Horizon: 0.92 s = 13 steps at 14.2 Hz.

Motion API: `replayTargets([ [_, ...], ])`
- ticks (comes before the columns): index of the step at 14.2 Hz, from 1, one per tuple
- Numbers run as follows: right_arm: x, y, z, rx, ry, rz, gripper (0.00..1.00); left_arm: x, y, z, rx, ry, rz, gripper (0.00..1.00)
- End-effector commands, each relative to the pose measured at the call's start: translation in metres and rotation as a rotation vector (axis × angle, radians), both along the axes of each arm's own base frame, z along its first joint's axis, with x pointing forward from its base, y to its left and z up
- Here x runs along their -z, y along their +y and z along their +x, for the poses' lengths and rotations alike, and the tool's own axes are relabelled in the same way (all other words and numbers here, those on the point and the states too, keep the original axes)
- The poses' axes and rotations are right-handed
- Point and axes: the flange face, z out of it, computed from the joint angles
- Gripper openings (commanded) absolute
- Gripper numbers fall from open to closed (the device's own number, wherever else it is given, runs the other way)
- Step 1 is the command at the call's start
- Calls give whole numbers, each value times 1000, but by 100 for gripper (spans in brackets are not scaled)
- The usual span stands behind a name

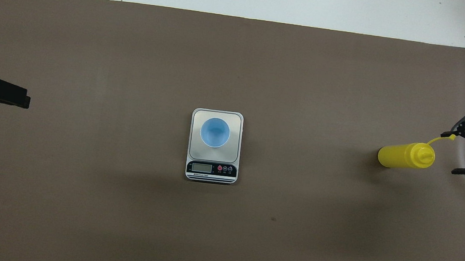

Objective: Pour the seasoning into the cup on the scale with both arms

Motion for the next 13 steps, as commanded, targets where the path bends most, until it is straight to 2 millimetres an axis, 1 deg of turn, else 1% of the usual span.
replayTargets([
  [1,-17,-1,9,-130,-80,-102,100,-1,4,-5,0,6,-13,100],
  [3,-29,4,13,-164,-132,-138,100,-1,4,-5,0,6,-13,100],
  [6,-49,26,17,-241,-168,-216,100,-1,4,-5,0,6,-13,100],
  [8,-58,52,21,-380,-183,-279,100,-1,4,-5,0,6,-13,100],
  [10,-63,69,23,-497,-197,-318,100,-1,4,-5,0,6,-13,100],
  [12,-68,99,27,-609,-214,-343,100,-1,4,-5,0,6,-13,100],
  [13,-75,116,26,-642,-226,-352,100,-1,4,-5,0,6,-13,100],
])
